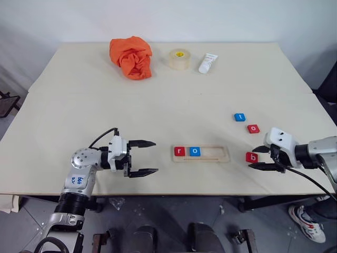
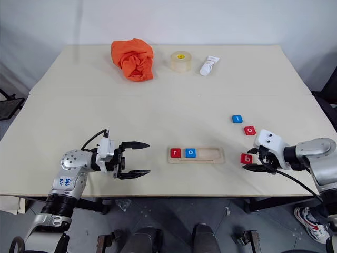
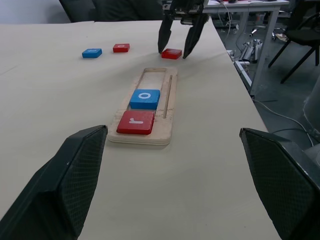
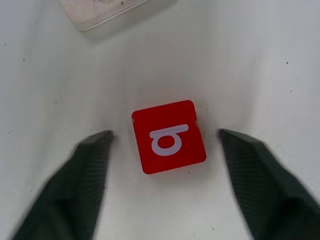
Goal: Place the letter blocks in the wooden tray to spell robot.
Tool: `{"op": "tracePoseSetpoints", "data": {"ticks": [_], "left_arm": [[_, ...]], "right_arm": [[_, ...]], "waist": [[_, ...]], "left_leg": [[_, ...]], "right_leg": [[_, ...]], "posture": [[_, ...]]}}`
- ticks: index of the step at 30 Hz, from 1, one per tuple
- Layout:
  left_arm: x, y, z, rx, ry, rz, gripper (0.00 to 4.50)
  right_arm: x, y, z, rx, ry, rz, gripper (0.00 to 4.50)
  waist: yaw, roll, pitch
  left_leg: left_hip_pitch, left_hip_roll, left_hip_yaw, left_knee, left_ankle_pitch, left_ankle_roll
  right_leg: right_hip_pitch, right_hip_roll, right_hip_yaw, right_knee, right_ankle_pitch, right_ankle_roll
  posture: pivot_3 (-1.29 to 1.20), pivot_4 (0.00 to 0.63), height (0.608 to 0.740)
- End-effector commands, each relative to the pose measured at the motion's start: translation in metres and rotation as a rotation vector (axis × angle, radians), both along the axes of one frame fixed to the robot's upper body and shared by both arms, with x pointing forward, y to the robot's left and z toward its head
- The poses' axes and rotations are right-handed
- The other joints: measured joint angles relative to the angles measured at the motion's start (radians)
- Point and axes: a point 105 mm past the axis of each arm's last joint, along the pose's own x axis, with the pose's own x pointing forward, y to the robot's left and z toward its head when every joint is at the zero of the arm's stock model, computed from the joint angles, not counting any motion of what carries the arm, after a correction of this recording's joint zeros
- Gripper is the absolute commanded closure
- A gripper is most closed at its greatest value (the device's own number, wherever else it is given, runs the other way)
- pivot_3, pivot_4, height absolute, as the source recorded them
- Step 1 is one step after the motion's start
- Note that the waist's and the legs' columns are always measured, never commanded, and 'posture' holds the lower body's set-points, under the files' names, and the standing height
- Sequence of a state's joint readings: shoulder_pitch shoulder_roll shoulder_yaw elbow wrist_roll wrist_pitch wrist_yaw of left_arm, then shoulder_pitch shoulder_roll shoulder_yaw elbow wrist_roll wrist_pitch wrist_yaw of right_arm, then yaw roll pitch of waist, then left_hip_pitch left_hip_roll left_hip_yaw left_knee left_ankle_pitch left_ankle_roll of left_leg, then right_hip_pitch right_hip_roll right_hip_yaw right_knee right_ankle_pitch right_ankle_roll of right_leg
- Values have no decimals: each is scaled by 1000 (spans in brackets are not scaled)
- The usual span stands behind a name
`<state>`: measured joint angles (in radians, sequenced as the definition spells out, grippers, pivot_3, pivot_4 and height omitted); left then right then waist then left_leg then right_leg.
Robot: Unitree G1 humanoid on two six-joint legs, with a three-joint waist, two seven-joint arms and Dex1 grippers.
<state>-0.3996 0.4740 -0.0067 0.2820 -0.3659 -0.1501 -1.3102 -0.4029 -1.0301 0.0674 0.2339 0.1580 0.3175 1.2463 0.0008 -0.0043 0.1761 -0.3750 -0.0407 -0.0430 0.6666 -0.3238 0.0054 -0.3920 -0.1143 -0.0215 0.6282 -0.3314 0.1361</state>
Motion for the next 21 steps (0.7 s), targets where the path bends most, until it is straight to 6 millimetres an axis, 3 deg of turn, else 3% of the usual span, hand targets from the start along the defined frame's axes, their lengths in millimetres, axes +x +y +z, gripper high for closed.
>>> {"op": "tracePoseSetpoints", "data": {"ticks": [1, 2, 9, 16, 21], "left_arm": [[-2, 2, 9, -19, -41, 2, 0], [-2, 2, 9, -19, -40, 1, 0], [-1, 2, 6, -11, -29, -10, 0], [0, -1, 2, -6, -30, -17, 0], [2, -3, 4, -10, -43, -12, 0]], "right_arm": [[2, 4, 14, 16, -59, 10, 2762], [2, 6, 17, 18, -68, 15, 3038], [6, 43, 50, 13, -94, 133, 3043], [8, 96, 46, 2, -52, 305, 3043], [18, 110, 38, -4, -48, 346, 3043]], "waist": [[0, 0, 0], [0, 0, 0], [-4, 0, 0], [-2, 0, 0], [0, 0, 0]], "left_leg": [[0, 0, 0, 0, 0, 0], [0, 0, 0, 0, 0, 0], [0, 1, 1, 0, 0, 0], [0, 1, -1, 0, 0, -1], [-1, 0, -1, 0, 0, -1]], "right_leg": [[0, 0, 0, 0, 0, 0], [0, 0, 0, 0, 0, 0], [-1, 0, 0, 0, 0, 0], [-1, -1, 0, 0, 0, -1], [-2, 0, -1, 0, 0, 0]], "posture": [[0, 150, 740], [0, 150, 740], [0, 150, 740], [0, 150, 740], [0, 150, 740]]}}
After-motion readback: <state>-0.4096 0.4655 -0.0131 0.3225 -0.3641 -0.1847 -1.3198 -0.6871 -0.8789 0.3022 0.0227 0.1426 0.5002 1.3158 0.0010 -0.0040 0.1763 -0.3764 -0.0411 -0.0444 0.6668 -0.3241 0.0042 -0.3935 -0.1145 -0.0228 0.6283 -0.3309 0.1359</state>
